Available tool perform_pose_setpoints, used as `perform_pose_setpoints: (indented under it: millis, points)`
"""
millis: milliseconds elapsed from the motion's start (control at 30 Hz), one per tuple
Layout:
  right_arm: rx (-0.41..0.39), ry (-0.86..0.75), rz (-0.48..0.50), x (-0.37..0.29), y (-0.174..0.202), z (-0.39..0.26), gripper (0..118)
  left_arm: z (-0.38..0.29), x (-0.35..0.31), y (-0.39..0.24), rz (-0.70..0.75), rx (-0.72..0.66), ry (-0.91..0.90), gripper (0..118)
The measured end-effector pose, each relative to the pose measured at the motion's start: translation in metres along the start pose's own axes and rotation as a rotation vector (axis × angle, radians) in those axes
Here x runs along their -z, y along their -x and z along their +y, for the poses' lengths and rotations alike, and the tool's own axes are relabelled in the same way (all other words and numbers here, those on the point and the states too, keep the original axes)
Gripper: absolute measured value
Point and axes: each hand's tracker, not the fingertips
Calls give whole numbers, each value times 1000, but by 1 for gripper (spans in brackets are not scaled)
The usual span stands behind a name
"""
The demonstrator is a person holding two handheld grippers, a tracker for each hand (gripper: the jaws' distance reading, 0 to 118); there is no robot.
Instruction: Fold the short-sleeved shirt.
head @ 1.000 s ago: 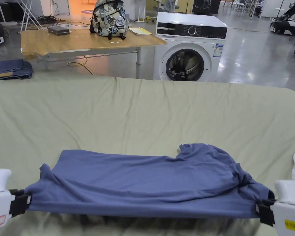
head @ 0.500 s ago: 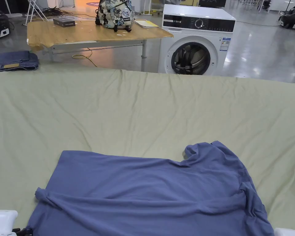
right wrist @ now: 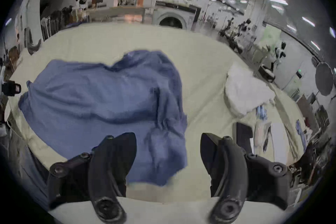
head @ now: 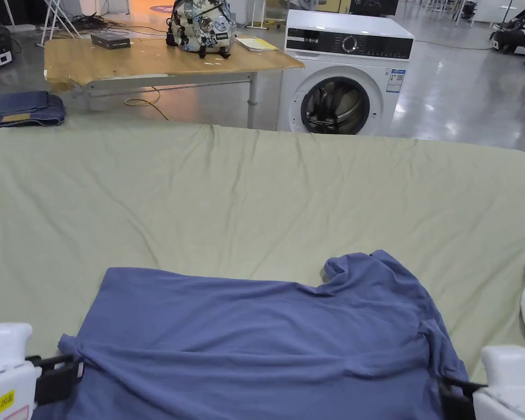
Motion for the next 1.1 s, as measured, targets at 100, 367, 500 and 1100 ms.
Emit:
perform_pose_setpoints:
  millis: [100,367,500,1100]
  points:
    - [61,-131,10,0,10,16,75,19,3,-17,7,44,-88,56]
    - [116,-389,45,-1,64,48,7,54,6,-60,46,90,-313,1]
    - [136,-427,62,0,77,58,0,70,12,-62,30,89,-354,0]
    - [112,-289,64,44,72,58,0,174,179,24,-75,-62,250,35]
